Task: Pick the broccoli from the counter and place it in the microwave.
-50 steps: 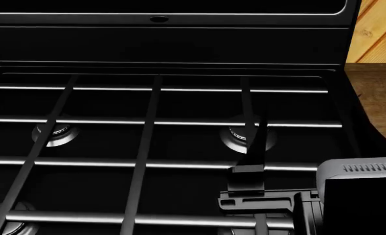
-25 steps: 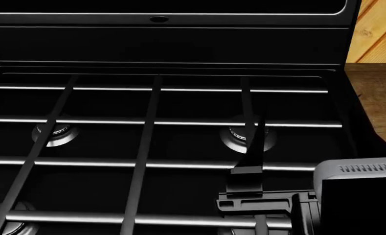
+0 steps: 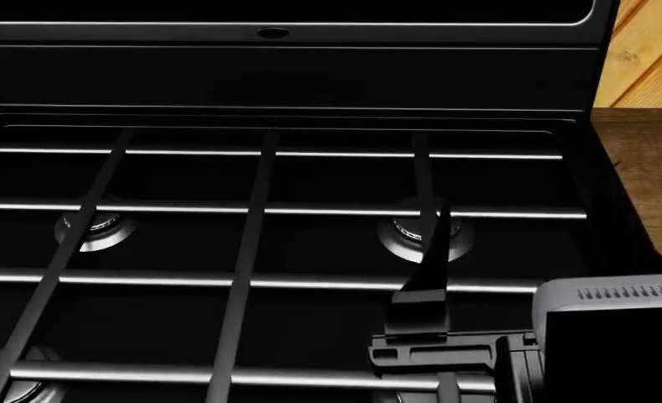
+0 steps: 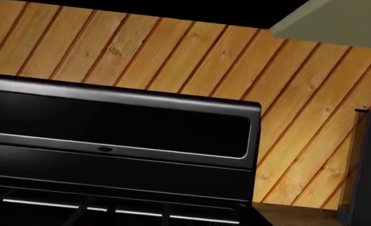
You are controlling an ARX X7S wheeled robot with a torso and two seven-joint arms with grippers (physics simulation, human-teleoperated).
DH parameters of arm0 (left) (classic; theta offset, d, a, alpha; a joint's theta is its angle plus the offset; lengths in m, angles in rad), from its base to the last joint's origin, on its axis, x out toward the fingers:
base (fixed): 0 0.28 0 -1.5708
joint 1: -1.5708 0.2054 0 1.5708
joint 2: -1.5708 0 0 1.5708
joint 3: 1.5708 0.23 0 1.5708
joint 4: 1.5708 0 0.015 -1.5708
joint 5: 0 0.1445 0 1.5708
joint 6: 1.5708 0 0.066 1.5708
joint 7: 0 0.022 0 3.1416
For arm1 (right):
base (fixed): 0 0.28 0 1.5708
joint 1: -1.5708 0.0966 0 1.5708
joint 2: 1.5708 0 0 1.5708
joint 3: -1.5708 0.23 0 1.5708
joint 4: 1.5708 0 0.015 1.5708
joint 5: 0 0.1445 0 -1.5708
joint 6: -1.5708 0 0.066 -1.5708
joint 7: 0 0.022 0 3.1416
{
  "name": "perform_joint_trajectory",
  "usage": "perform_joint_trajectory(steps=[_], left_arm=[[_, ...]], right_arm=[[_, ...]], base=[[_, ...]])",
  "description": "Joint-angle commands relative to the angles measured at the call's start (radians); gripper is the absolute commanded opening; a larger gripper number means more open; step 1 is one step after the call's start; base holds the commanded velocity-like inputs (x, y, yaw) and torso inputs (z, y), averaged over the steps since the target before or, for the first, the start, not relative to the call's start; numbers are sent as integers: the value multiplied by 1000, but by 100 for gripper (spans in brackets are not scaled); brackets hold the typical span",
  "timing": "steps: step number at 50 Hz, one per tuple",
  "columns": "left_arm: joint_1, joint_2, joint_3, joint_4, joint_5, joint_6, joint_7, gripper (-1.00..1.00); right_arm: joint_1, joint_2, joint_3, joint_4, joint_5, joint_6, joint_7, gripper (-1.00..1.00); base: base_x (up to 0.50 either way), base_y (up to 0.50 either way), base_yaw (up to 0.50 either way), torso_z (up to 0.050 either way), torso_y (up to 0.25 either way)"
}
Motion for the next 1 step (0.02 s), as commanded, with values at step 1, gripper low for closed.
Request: perform_joint_trajectory(steps=[1], left_arm=[[143,0,-28,41,-37,0,0,100]], right_arm=[[-5,-3,-6,-2,1,-2,6,100]], base=[[0,0,0,0,0]])
